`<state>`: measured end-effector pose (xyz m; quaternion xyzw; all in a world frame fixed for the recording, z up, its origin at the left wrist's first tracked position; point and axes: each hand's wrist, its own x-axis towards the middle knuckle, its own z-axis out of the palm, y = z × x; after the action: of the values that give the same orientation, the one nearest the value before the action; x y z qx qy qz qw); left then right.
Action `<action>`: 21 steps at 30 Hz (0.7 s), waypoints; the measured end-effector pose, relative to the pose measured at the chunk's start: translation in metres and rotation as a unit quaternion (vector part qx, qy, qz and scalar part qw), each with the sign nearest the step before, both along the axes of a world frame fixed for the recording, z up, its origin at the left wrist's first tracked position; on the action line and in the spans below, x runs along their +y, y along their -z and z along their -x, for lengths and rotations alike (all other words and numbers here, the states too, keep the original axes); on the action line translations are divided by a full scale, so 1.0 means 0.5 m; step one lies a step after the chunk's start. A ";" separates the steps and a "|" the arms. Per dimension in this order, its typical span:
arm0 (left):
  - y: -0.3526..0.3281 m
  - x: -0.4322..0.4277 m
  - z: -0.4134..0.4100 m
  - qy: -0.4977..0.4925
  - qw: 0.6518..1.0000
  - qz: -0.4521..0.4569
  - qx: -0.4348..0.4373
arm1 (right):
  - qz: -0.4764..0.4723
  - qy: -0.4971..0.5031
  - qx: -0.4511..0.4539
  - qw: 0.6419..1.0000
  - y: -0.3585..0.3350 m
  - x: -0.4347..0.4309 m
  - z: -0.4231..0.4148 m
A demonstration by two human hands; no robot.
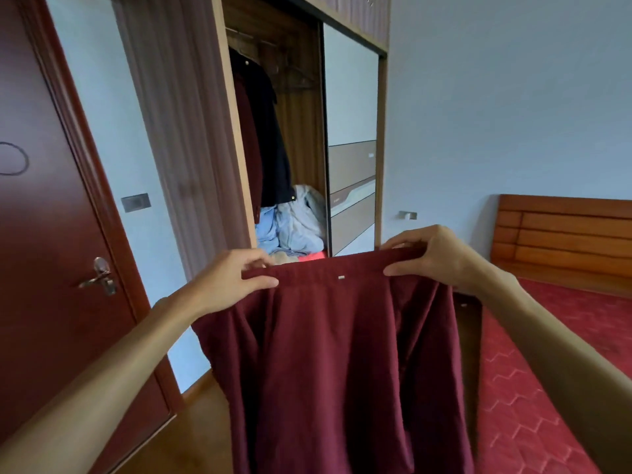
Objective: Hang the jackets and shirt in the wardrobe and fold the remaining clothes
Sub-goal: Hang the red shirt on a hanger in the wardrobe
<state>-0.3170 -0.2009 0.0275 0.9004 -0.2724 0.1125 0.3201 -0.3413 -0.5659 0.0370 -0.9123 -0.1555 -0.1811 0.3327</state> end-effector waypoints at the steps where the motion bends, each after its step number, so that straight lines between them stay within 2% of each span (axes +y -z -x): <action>1: 0.011 0.001 -0.036 0.000 1.000 -0.002 -0.004 | -0.001 0.015 0.002 1.000 0.005 -0.012 -0.021; 4: 0.036 -0.012 -0.132 0.005 0.999 0.028 -0.035 | -0.024 0.024 -0.001 0.999 0.017 -0.043 -0.075; 5: 0.044 -0.021 -0.158 0.001 0.997 0.034 -0.075 | -0.037 0.018 0.007 0.999 0.023 -0.050 -0.091; 6: 0.051 -0.031 -0.185 -0.007 0.988 0.026 -0.150 | -0.049 0.011 0.019 0.999 0.029 -0.057 -0.110; 8: 0.060 -0.048 -0.242 -0.007 0.941 -0.037 -0.337 | -0.059 0.021 0.032 0.998 0.045 -0.083 -0.162; 10: 0.061 -0.059 -0.315 0.038 0.909 -0.115 -0.398 | -0.010 0.068 0.019 0.997 0.059 -0.118 -0.230; 12: 0.073 -0.064 -0.401 0.073 0.903 -0.181 -0.383 | 0.044 0.097 0.019 0.994 0.073 -0.159 -0.301; 14: 0.091 -0.070 -0.485 0.066 0.908 -0.204 -0.361 | 0.060 0.106 0.005 0.993 0.085 -0.194 -0.367; 16: 0.102 -0.086 -0.561 0.017 0.928 -0.190 -0.320 | 0.078 0.103 -0.003 0.992 0.096 -0.221 -0.427; 18: 0.102 -0.126 -0.627 -0.045 0.943 -0.188 -0.272 | 0.138 0.105 0.023 0.985 0.105 -0.236 -0.490; 21: 0.079 -0.209 -0.709 -0.136 0.947 -0.190 -0.220 | 0.225 0.157 0.046 0.960 0.098 -0.262 -0.597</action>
<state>0.0377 -0.3053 -0.0120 0.9258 -0.2277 0.2962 0.0572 -0.0428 -0.6971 -0.0120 -0.9840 -0.0318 -0.1490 0.0928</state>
